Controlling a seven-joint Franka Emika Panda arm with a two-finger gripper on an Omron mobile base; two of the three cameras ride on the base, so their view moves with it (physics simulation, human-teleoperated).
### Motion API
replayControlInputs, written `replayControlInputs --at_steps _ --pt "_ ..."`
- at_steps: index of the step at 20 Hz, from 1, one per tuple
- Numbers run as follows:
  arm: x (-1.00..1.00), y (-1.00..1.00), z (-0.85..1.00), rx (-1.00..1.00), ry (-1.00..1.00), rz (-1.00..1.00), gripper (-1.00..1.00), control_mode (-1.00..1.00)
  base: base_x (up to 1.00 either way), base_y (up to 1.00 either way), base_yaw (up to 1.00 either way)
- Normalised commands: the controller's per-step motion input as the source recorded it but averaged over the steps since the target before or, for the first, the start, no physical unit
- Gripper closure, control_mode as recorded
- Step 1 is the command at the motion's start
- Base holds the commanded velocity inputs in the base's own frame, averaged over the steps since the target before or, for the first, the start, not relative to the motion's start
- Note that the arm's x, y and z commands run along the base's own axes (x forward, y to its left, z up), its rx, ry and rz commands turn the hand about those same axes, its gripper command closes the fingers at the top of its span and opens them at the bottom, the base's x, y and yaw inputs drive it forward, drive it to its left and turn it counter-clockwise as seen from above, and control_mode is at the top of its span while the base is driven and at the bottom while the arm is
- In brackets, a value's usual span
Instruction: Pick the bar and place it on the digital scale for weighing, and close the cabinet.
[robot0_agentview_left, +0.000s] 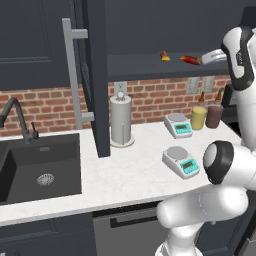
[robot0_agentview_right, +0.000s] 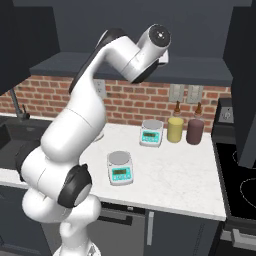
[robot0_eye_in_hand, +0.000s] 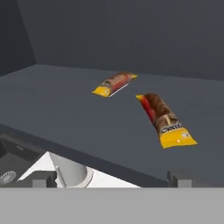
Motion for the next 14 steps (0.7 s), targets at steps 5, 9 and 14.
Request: replayControlInputs --at_steps 5,9,14 --pt "0.22 -0.20 0.00 0.00 0.00 0.00 -1.00 -1.00 0.00 0.00 0.00" --pt "0.27 -0.15 0.00 0.00 0.00 0.00 -1.00 -1.00 0.00 0.00 0.00" --pt "0.28 -0.16 0.00 0.00 0.00 0.00 -1.00 -1.00 0.00 0.00 0.00"
